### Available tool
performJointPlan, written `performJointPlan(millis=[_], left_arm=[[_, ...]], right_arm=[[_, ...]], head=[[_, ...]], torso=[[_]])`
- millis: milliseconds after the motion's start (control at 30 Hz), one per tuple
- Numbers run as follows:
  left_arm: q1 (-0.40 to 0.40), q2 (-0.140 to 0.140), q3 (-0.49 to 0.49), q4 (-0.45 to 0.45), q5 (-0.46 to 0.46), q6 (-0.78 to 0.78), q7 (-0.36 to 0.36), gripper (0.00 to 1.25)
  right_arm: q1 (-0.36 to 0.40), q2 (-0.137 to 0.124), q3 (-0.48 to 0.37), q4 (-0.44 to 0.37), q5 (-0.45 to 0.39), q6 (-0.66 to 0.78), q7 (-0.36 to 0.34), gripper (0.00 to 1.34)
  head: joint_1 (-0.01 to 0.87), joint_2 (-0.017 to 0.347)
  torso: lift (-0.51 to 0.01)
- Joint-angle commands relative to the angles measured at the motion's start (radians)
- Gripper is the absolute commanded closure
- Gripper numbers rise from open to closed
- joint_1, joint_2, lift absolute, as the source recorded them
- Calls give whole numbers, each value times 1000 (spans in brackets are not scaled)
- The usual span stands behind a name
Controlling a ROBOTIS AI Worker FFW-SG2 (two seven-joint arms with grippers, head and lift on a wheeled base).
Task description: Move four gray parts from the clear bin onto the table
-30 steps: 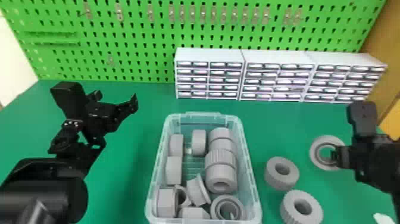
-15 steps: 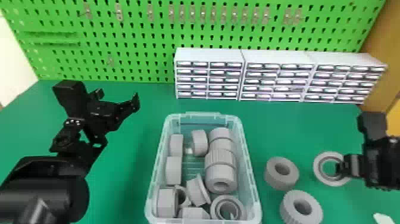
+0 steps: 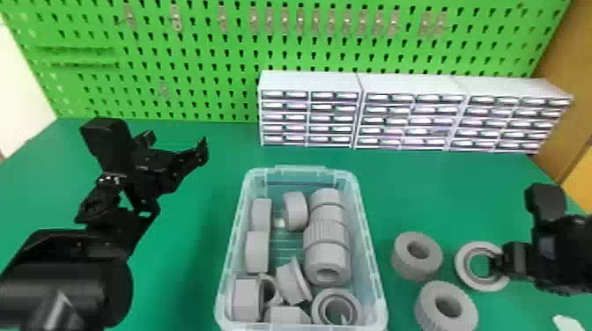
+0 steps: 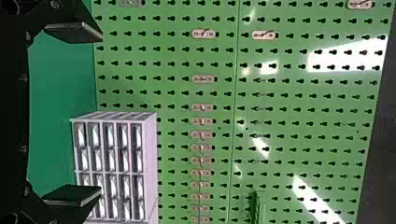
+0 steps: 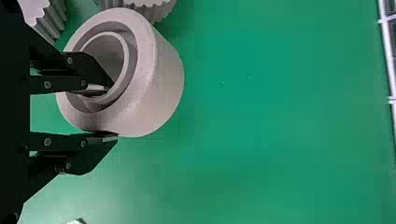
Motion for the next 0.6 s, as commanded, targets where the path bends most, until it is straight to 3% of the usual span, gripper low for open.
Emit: performJointPlan(millis=[0,400,567], left_arm=[[-2,0,-1,0,-2,5,-4,136],[-2,0,1,0,-2,6,-7,136],[-2,0,1,0,-2,6,-8,136]], right_arm=[[-2,5,3,21,5,4,0,1248],[3,10,37,23,51,4,0,1187],[9,13,46,15,62,4,0,964]], head=[[678,34],[678,34],[678,34]], torso=[[-50],[-50],[-50]])
